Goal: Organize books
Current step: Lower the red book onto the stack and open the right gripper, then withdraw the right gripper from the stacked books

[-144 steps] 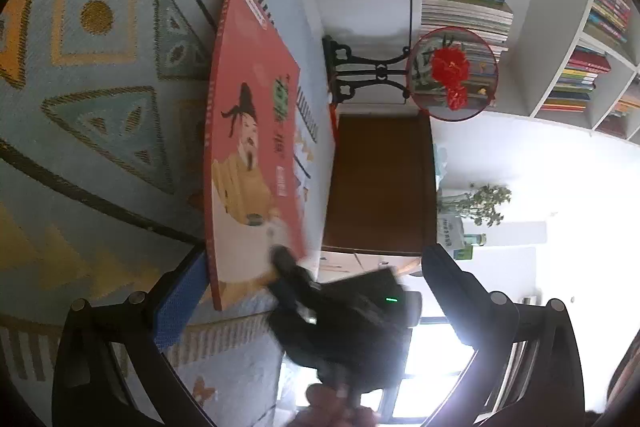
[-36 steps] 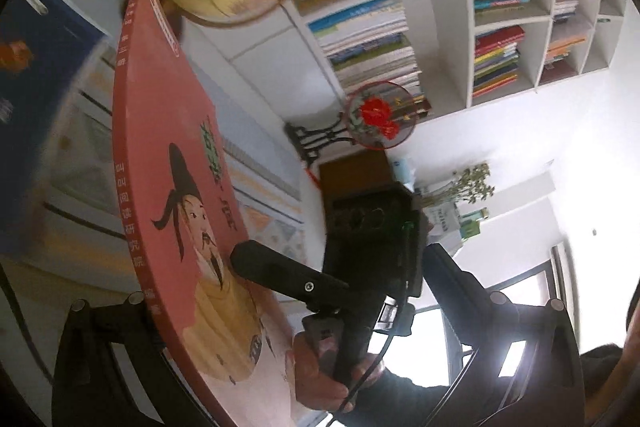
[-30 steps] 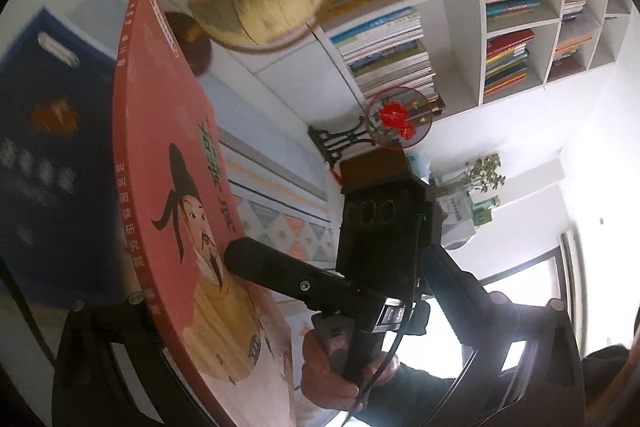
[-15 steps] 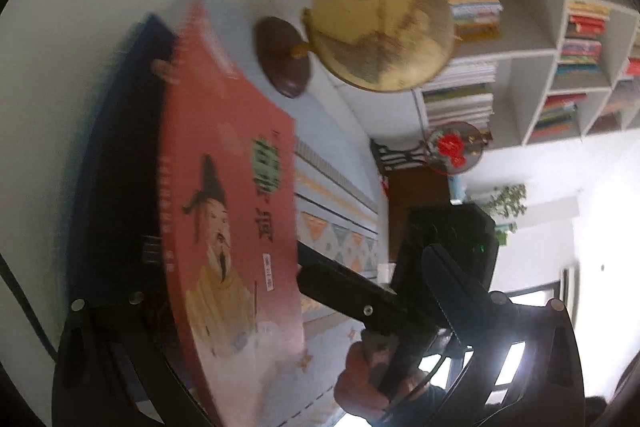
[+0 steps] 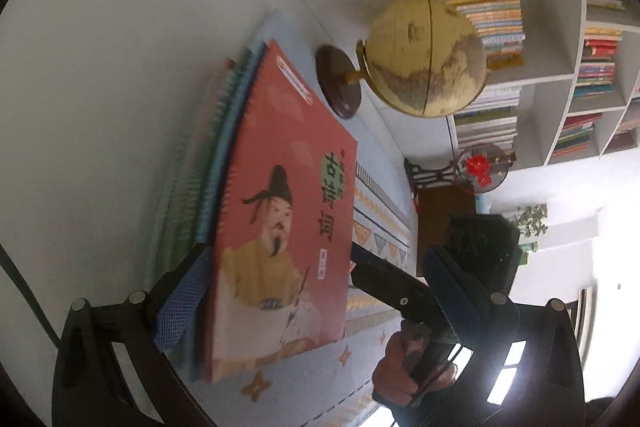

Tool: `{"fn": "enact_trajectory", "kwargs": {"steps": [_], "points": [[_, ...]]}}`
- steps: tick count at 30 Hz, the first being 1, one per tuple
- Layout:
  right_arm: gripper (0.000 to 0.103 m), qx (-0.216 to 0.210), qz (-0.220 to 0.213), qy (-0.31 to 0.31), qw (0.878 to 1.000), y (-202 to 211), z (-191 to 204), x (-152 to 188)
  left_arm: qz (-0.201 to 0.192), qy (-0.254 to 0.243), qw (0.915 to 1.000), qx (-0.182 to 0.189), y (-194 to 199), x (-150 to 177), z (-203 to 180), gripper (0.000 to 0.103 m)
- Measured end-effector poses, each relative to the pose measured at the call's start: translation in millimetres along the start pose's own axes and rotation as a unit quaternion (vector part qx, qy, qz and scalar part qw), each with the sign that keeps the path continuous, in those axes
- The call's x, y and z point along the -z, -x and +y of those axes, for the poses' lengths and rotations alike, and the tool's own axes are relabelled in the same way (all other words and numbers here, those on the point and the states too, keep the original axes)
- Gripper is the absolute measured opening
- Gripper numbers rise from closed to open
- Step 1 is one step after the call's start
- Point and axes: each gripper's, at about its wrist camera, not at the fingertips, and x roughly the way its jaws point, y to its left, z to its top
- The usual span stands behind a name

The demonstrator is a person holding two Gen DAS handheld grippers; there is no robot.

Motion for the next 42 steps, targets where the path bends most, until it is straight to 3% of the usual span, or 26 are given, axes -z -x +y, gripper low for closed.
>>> {"fn": "enact_trajectory", "kwargs": {"steps": [3,5,8,10,12,13,18,22,25,30,33,38,42], "points": [[0.101,0.021,0.020,0.043,0.999,0,3,9,-0.012,-0.029,0.9970,-0.071,24,10,-1,0.102],[0.101,0.042,0.024,0.055,0.997,9,-3,16,-0.015,-0.057,0.9900,-0.128,31,17,-3,0.102],[0.101,0.068,-0.004,0.049,0.996,35,-20,23,-0.019,-0.109,0.9595,-0.259,32,25,-6,0.102],[0.101,0.114,-0.020,0.040,0.992,45,-32,23,-0.019,-0.135,0.9233,-0.359,27,25,-1,0.102],[0.101,0.157,-0.014,0.036,0.987,44,-43,19,-0.016,-0.149,0.9036,-0.402,22,23,3,0.102],[0.101,0.167,-0.009,0.031,0.985,42,-47,19,-0.015,-0.150,0.9040,-0.400,21,20,8,0.102],[0.101,0.210,0.006,0.011,0.978,26,-64,19,-0.011,-0.104,0.9223,-0.372,21,10,32,0.102],[0.101,0.207,0.027,0.004,0.978,17,-79,26,-0.007,-0.088,0.9312,-0.354,23,9,42,0.102],[0.101,0.226,0.028,0.048,0.973,15,-75,37,-0.003,-0.094,0.9311,-0.352,22,14,41,0.102],[0.100,0.172,0.058,0.103,0.978,-1,-71,54,0.000,-0.104,0.9296,-0.354,18,23,40,0.102],[0.100,0.176,0.055,0.138,0.973,-9,-68,60,0.000,-0.095,0.9337,-0.345,20,25,45,0.102],[0.100,0.153,0.058,0.156,0.974,-8,-70,63,-0.007,-0.087,0.9353,-0.343,21,30,49,0.102],[0.089,0.116,0.063,0.156,0.979,-2,-73,59,-0.013,-0.091,0.9336,-0.346,22,31,47,0.101]]}}
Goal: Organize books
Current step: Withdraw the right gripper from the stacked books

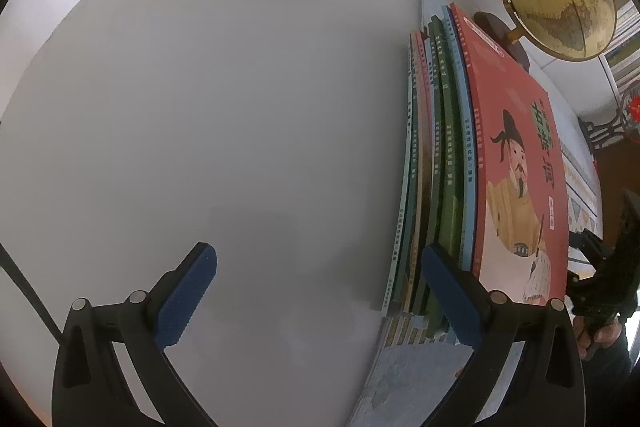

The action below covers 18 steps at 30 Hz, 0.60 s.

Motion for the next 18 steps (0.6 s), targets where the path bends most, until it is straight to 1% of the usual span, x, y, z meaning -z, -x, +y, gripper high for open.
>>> {"fn": "enact_trajectory", "kwargs": {"steps": [3,6,10,12,14,15,17,18], "points": [[0.088,-0.023,-0.006,-0.016,1.000,9,-12,-2,0.001,-0.014,0.9999,-0.004,-2,-3,-11,0.100],[0.088,-0.022,-0.012,-0.018,1.000,11,-16,1,-0.004,-0.023,0.9996,-0.017,0,-3,-15,0.100],[0.087,-0.020,-0.019,-0.030,0.999,13,-15,5,-0.003,-0.008,1.0000,-0.006,-1,-4,-9,0.100],[0.087,-0.011,-0.019,-0.033,0.999,10,-12,9,-0.004,-0.001,1.0000,0.002,-2,-4,-7,0.100],[0.087,-0.006,-0.013,-0.038,0.999,12,-5,18,-0.015,0.013,0.9997,0.014,6,1,-5,0.100],[0.087,-0.014,-0.007,-0.047,0.999,16,-5,20,-0.025,0.017,0.9994,0.019,13,4,-5,0.100],[0.087,-0.020,-0.003,-0.071,0.997,28,-6,26,-0.043,0.006,0.9990,0.007,31,12,-11,0.100],[0.087,-0.014,-0.007,-0.078,0.997,37,-5,31,-0.055,-0.010,0.9984,-0.011,43,19,-20,0.101]]}}
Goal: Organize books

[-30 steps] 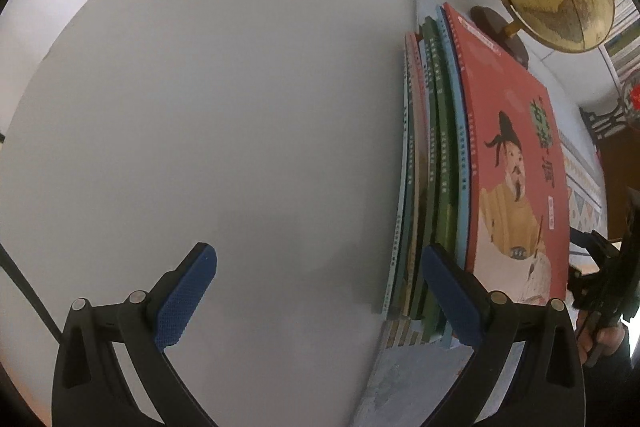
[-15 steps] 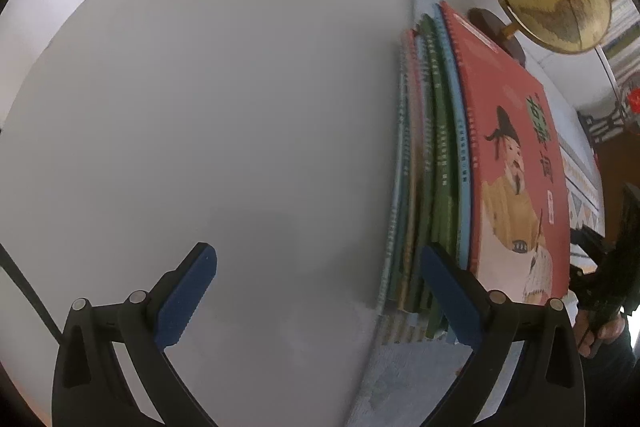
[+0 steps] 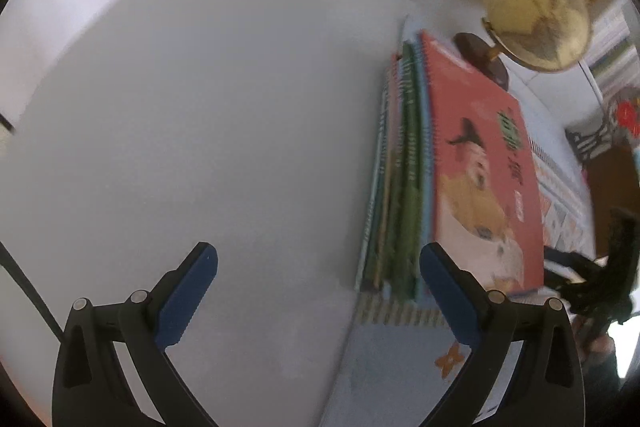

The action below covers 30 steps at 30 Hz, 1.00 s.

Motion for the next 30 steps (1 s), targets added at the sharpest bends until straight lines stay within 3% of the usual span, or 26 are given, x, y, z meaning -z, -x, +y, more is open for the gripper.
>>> {"fn": "enact_trajectory", "kwargs": {"steps": [4,7,10,12,14,17,23,25,30], "points": [[0.087,0.023,-0.020,0.016,0.999,36,25,21,-0.031,-0.029,0.9991,-0.011,39,25,-35,0.102],[0.087,0.062,-0.042,0.049,0.996,67,62,37,-0.048,-0.011,0.9988,-0.003,72,50,-62,0.102],[0.087,0.085,-0.068,0.063,0.992,103,90,50,-0.077,0.017,0.9964,-0.031,102,65,-81,0.102],[0.087,0.111,-0.089,0.048,0.989,126,100,59,-0.114,0.028,0.9923,-0.041,131,77,-97,0.102],[0.087,0.105,-0.103,0.030,0.989,147,103,69,-0.134,0.026,0.9902,-0.030,152,84,-108,0.102],[0.087,0.118,-0.124,0.024,0.985,176,112,75,-0.158,0.018,0.9859,-0.052,184,93,-131,0.102],[0.087,0.215,-0.192,0.085,0.954,229,146,97,-0.204,0.000,0.9732,-0.106,228,126,-171,0.102],[0.088,0.217,-0.219,0.097,0.946,249,156,111,-0.214,-0.005,0.9701,-0.115,240,135,-180,0.102],[0.089,0.213,-0.242,0.106,0.941,270,165,136,-0.235,-0.017,0.9646,-0.119,265,160,-195,0.102]]}}
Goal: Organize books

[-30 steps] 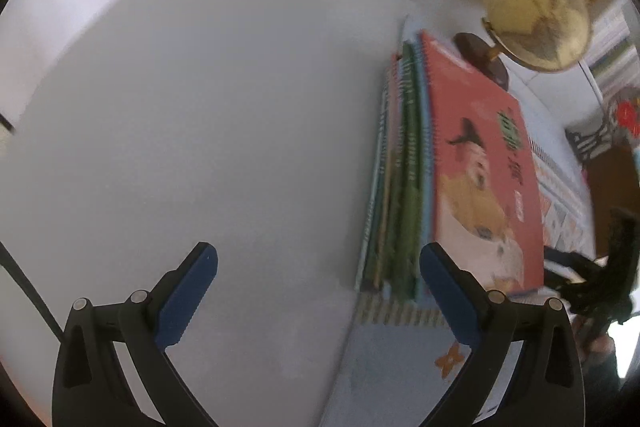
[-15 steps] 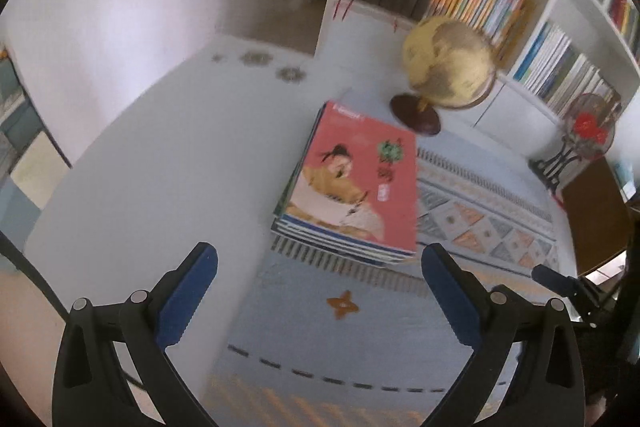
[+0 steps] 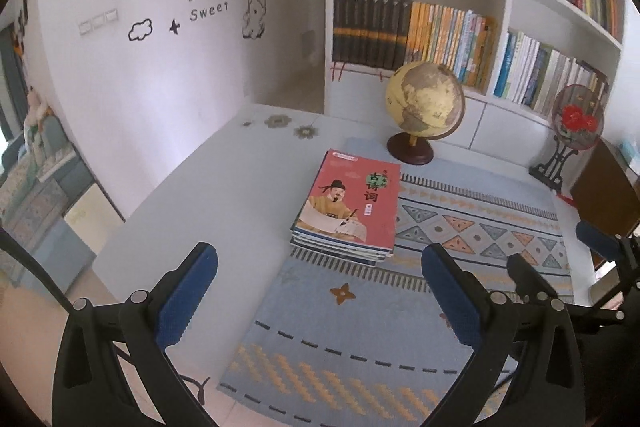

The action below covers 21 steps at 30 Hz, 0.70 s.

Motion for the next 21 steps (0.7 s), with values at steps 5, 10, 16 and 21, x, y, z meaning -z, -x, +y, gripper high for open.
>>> {"fn": "enact_trajectory", "kwargs": {"steps": [5,10,16,21], "points": [[0.089,-0.009,-0.010,-0.009,1.000,17,-2,8,-0.012,0.015,0.9998,0.000,20,7,2,0.102],[0.089,-0.018,-0.033,-0.021,0.999,28,-4,9,-0.048,0.008,0.9987,-0.018,41,6,1,0.102],[0.092,-0.053,-0.113,-0.062,0.990,46,-11,-2,-0.104,-0.022,0.9939,-0.028,43,-15,6,0.102],[0.092,-0.058,-0.193,-0.081,0.976,56,-9,-13,-0.161,-0.035,0.9861,-0.019,55,-31,15,0.102]]}}
